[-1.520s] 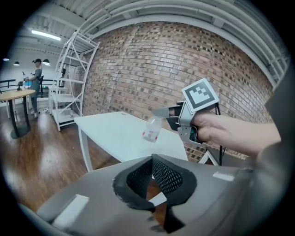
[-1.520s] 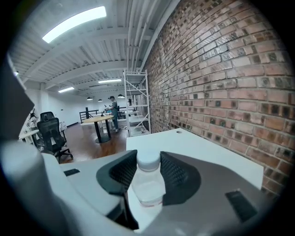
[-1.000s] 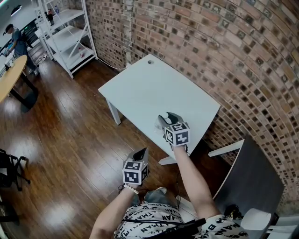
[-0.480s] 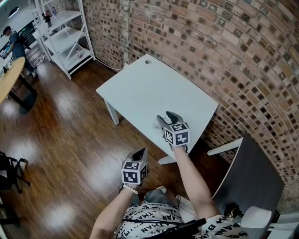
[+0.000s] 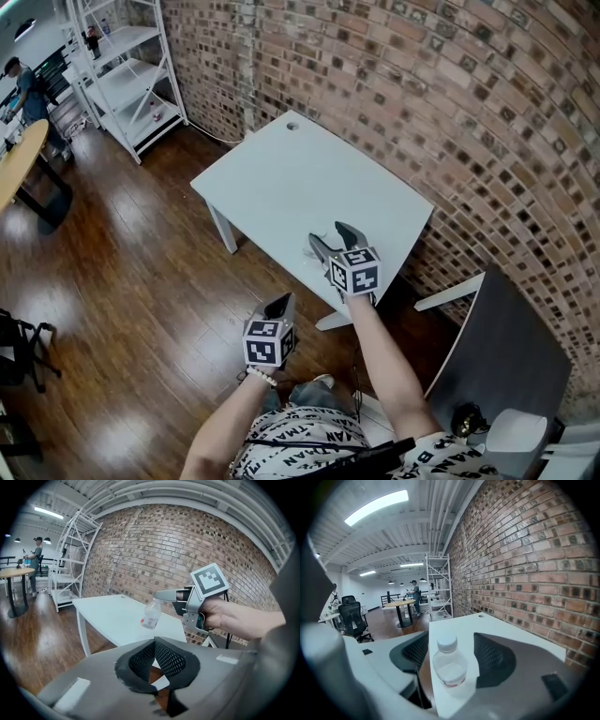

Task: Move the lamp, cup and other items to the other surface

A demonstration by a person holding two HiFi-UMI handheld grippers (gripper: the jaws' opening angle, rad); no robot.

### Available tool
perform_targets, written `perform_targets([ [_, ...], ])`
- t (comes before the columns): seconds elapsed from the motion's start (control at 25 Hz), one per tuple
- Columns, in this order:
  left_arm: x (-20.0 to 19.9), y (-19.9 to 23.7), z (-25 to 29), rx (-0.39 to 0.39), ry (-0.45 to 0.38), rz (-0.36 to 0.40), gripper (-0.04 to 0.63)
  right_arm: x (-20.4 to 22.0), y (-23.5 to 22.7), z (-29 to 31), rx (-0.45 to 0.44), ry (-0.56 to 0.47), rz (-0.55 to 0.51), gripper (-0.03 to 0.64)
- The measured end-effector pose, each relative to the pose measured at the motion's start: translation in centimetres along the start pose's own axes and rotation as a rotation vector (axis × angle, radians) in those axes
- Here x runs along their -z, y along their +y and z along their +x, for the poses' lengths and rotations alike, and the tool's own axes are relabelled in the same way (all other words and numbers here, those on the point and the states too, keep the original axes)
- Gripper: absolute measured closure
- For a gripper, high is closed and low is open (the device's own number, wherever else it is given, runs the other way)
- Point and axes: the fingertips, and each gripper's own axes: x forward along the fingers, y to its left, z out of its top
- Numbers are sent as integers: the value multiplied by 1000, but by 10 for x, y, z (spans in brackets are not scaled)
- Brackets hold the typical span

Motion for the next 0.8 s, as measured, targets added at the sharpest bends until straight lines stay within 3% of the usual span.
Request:
perform_targets([
  [0.2,-14,-3,-1,36,-16,26,595,3,-3,-33,56,-24,48,302],
  [0.52,-27,-27,0,122,-26,87,594,55,-8,-104,165,-35,217,302],
  [0.8,-8,-81,2,290,46,191,594,109,-14,-183,340,-64,358,304],
])
